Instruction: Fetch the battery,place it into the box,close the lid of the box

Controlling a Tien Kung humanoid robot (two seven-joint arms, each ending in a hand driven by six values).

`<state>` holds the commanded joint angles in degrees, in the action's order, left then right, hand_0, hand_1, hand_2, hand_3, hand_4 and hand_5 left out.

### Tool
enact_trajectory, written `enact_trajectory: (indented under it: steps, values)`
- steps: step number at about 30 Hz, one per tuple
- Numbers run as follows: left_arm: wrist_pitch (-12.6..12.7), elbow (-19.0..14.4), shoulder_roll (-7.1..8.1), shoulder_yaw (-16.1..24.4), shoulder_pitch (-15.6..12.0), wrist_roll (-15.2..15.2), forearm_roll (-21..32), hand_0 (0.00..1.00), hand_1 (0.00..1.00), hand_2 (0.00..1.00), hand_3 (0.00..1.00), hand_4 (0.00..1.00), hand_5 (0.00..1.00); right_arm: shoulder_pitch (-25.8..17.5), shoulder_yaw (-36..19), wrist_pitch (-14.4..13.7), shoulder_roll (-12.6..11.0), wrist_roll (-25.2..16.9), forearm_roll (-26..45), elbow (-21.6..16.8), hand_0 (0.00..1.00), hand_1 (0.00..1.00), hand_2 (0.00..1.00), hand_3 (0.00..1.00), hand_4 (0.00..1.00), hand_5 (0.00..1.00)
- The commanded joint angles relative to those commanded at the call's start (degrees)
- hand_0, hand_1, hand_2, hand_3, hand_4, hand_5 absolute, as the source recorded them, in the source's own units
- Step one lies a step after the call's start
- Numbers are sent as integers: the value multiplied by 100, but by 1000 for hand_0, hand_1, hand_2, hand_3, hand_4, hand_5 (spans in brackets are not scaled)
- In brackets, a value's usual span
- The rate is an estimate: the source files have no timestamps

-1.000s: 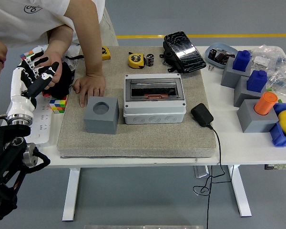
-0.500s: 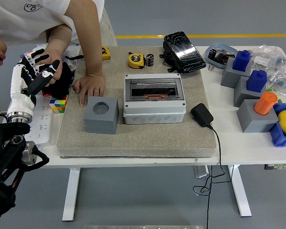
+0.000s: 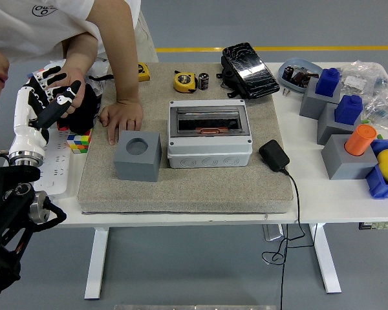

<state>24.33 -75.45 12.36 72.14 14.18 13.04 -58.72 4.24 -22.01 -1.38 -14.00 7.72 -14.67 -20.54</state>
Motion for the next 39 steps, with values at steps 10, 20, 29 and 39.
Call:
enact_trajectory:
  steps: [10,20,29,39]
  values:
    - [5,-7,2,-7,-30,-14,-12,668,577,700,703,929,288,-22,-21,-1,15,-5,-17,-5,676,722,716,690,998,695]
    - [8,-22,-10,-8,-45,-24,-27,624,575,700,702,928,289,-51,-59,-1,20,-4,-23,-3,678,722,716,690,998,695]
    - [10,-31,-20,14,-60,-30,-41,598,572,700,701,927,290,-59,-84,-3,18,-3,-28,-1,676,722,716,690,998,696]
    - [9,-45,-41,46,-72,-40,-53,589,570,700,701,927,291,-62,-121,-3,35,-4,-37,0,676,722,716,690,998,697]
